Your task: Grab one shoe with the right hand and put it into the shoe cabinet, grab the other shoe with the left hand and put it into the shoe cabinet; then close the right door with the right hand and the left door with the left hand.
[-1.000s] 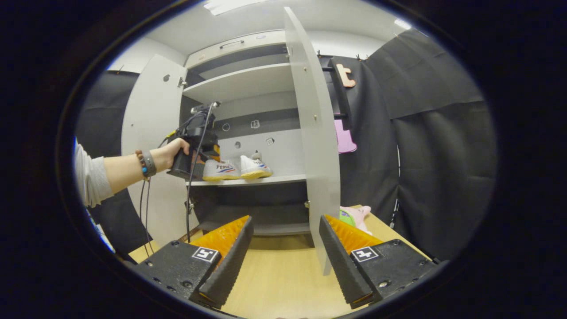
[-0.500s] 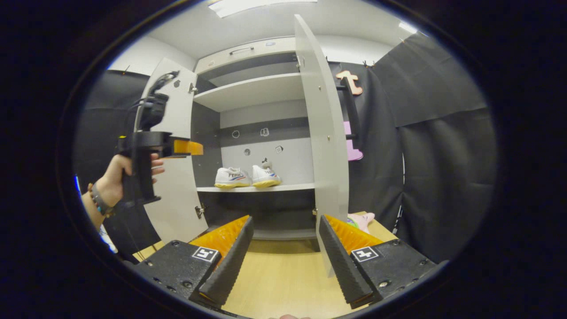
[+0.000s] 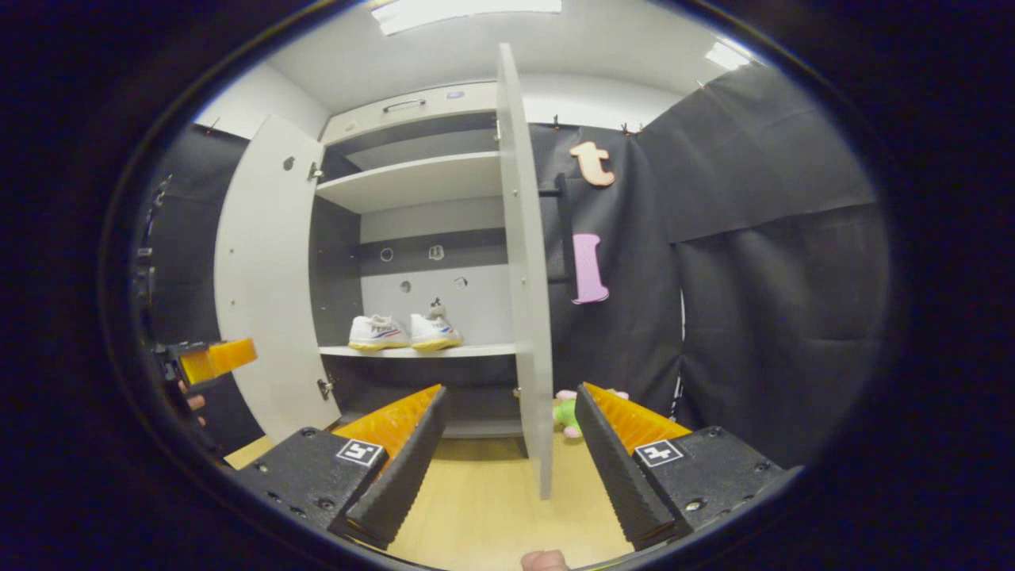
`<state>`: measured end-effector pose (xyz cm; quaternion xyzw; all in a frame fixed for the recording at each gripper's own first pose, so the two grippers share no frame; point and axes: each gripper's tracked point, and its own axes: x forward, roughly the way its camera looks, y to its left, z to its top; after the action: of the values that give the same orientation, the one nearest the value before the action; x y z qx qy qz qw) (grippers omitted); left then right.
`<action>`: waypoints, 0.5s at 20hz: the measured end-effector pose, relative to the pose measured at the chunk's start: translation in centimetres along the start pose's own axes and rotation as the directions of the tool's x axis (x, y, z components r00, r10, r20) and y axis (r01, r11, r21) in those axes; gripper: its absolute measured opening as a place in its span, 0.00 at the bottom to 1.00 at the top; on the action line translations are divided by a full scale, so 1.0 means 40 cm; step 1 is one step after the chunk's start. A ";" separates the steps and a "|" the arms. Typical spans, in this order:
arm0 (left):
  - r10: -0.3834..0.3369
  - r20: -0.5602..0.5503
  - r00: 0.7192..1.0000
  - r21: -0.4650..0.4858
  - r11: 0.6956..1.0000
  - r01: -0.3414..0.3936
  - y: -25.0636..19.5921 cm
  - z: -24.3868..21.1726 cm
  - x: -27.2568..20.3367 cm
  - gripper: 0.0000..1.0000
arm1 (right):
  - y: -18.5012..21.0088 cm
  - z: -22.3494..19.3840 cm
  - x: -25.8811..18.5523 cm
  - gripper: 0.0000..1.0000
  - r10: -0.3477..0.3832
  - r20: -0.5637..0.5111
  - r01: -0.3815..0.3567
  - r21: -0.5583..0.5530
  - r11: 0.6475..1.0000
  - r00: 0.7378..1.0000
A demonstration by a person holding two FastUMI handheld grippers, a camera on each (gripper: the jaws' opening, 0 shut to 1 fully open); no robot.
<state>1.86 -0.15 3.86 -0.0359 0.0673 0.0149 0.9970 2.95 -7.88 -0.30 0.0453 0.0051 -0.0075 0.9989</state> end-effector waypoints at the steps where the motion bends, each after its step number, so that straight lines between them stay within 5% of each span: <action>1: 0.005 -0.024 1.000 -0.007 1.000 -0.005 0.006 -0.026 -0.017 0.93 | -0.024 0.022 0.005 0.99 -0.016 0.014 0.017 -0.012 1.000 1.000; 10: 0.045 -0.067 0.997 -0.029 0.998 -0.047 0.053 -0.100 -0.083 0.93 | -0.255 0.342 0.132 1.00 -0.167 0.209 0.189 -0.088 0.978 0.963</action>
<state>-2.05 1.57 0.22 -0.0501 0.1010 0.0374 0.9929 8.21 -19.37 12.32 -0.0101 -0.0913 -0.1016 0.9906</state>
